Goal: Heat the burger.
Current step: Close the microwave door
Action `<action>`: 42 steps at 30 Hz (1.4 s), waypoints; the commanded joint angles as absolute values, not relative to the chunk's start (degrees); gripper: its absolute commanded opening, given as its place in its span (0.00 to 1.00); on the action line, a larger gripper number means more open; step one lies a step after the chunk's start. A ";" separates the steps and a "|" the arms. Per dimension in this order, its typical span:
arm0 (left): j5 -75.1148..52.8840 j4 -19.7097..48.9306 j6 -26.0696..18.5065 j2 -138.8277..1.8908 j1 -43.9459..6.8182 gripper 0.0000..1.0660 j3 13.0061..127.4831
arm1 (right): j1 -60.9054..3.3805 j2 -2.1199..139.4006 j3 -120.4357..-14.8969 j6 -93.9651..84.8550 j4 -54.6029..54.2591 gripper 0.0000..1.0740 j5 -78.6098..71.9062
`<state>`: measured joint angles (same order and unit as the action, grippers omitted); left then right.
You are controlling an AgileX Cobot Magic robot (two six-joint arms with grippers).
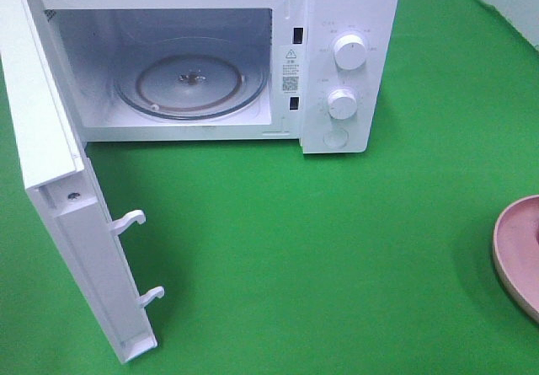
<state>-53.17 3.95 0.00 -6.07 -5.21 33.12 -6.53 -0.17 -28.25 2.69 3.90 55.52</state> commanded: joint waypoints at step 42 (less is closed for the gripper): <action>6.07 8.25 0.00 -24.41 -5.27 0.00 7.68 | -6.13 -1.78 -28.13 1.83 3.84 0.71 54.89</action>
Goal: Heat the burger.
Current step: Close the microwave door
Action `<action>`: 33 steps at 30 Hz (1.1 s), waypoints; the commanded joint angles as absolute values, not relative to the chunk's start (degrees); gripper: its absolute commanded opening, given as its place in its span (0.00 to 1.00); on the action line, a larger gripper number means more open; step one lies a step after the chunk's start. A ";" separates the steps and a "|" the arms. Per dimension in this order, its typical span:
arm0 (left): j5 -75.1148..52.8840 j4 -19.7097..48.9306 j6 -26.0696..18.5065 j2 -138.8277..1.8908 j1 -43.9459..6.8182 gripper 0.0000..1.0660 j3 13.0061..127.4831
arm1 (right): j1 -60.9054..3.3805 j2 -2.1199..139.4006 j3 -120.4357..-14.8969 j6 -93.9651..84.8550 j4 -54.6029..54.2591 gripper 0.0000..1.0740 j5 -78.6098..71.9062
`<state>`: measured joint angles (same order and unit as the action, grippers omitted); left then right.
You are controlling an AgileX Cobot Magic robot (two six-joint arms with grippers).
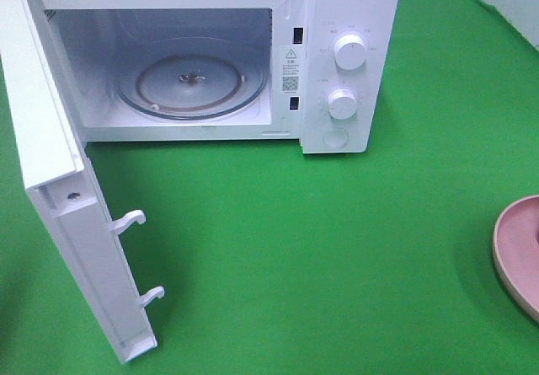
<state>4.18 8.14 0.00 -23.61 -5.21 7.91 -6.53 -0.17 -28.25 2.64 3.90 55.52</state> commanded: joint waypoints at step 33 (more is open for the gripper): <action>43.95 -14.67 12.83 -72.88 -5.44 0.00 9.63 | -6.13 -1.78 -28.13 1.83 3.84 0.71 54.89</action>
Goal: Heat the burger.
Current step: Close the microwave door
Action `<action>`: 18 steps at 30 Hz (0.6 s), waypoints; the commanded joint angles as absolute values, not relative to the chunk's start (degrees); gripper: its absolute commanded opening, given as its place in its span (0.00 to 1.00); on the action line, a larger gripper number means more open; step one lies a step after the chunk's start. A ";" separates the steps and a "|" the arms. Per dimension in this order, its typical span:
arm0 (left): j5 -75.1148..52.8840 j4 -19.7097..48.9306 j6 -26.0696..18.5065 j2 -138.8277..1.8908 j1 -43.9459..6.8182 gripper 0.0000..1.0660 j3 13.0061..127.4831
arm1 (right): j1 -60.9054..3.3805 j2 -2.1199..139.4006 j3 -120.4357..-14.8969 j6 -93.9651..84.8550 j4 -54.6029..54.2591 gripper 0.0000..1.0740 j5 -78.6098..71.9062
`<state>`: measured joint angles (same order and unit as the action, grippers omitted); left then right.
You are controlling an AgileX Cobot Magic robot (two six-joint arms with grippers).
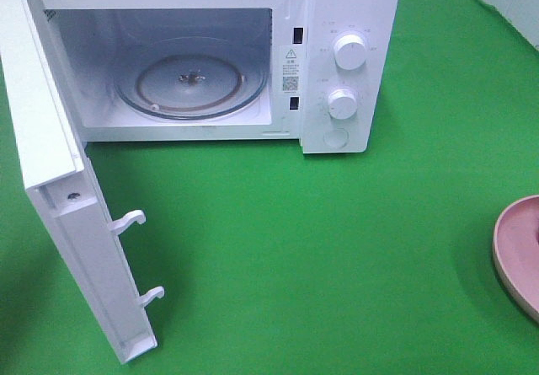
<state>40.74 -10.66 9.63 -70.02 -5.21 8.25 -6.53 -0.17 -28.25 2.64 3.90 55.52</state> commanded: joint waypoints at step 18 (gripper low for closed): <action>48.87 -5.61 8.88 -83.42 -17.42 0.00 14.04 | -6.13 -1.78 -28.13 1.83 3.84 0.71 54.89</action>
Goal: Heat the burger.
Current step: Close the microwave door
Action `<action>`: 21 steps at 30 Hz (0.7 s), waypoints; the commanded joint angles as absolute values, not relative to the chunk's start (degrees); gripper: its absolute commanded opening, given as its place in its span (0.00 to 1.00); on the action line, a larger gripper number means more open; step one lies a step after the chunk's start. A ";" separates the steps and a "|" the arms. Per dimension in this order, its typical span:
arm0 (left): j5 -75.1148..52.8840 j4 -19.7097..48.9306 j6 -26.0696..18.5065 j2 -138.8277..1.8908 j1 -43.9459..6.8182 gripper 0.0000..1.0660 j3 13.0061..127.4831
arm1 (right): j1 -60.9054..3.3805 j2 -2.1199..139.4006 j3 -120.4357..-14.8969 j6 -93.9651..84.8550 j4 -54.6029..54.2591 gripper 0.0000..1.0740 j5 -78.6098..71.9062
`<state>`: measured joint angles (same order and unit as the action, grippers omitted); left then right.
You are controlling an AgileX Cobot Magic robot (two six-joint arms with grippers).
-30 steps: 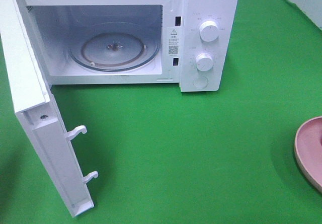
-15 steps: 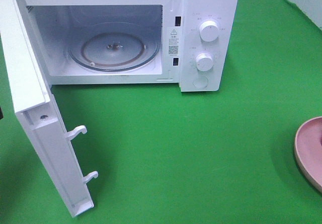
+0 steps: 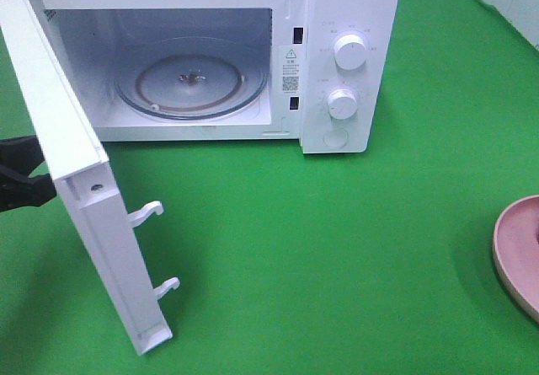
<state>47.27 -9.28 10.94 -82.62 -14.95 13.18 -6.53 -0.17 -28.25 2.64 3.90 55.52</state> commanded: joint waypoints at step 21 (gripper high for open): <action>48.41 16.44 1.26 -93.79 -35.75 0.00 26.47 | -6.13 -1.78 -28.13 1.83 3.84 0.71 54.89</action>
